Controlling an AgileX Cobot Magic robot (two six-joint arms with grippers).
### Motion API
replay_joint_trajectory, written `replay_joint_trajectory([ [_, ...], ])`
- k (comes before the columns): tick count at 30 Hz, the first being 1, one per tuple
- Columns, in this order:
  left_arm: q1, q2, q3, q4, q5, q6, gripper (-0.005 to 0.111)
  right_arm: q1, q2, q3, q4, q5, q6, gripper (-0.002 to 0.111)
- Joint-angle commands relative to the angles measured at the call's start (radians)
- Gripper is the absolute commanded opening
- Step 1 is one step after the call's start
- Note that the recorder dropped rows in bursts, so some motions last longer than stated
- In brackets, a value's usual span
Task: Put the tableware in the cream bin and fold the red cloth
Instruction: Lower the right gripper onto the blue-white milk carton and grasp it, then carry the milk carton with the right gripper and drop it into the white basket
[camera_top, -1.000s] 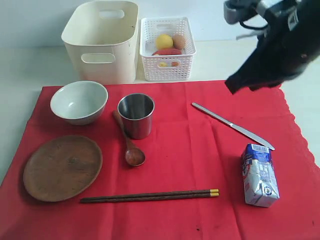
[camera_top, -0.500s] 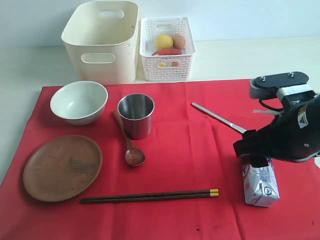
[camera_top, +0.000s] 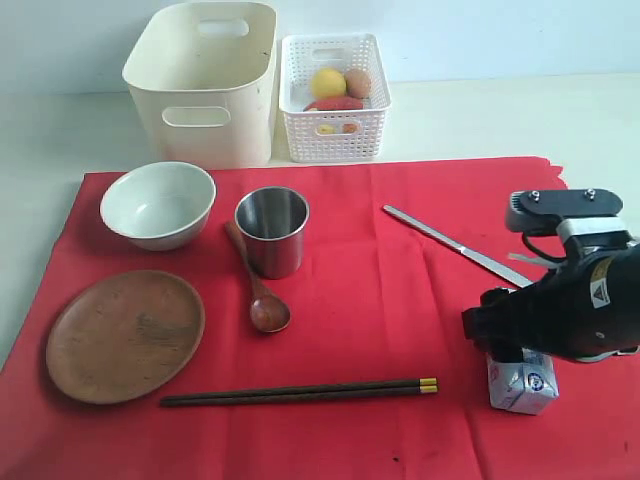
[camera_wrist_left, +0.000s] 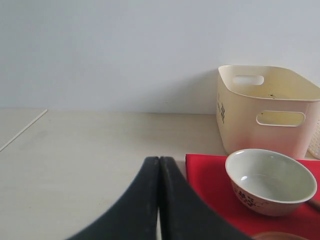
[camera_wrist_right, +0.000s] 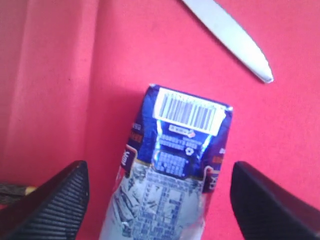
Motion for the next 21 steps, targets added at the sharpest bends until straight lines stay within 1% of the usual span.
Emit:
replay_joint_trajectory([
  [1, 0.003, -0.003, 0.0, -0.005, -0.004, 0.0, 0.0, -0.003, 0.072, 0.008, -0.008, -0.064, 0.003, 0.074],
  [5, 0.003, -0.003, 0.0, -0.005, -0.004, 0.0, 0.0, -0.003, 0.11, 0.008, -0.008, -0.102, 0.001, 0.074],
  [7, 0.003, -0.003, 0.0, -0.005, -0.004, 0.0, 0.0, -0.003, 0.12, 0.008, -0.008, -0.102, 0.001, 0.071],
  [8, 0.003, -0.003, 0.0, -0.005, -0.004, 0.0, 0.0, -0.003, 0.121, 0.008, -0.008, -0.102, -0.003, 0.068],
  [13, 0.003, -0.003, 0.0, -0.005, -0.004, 0.0, 0.0, -0.003, 0.121, 0.008, -0.008, -0.102, -0.007, 0.043],
  [15, 0.003, -0.003, 0.0, -0.005, -0.004, 0.0, 0.0, -0.003, 0.121, 0.008, -0.008, -0.102, -0.007, 0.035],
  [18, 0.003, -0.003, 0.0, -0.005, -0.004, 0.0, 0.0, -0.003, 0.121, 0.008, -0.004, -0.099, -0.003, 0.027],
  [21, 0.003, -0.003, 0.0, -0.005, -0.004, 0.0, 0.0, -0.003, 0.121, 0.006, -0.004, -0.099, -0.003, 0.022],
])
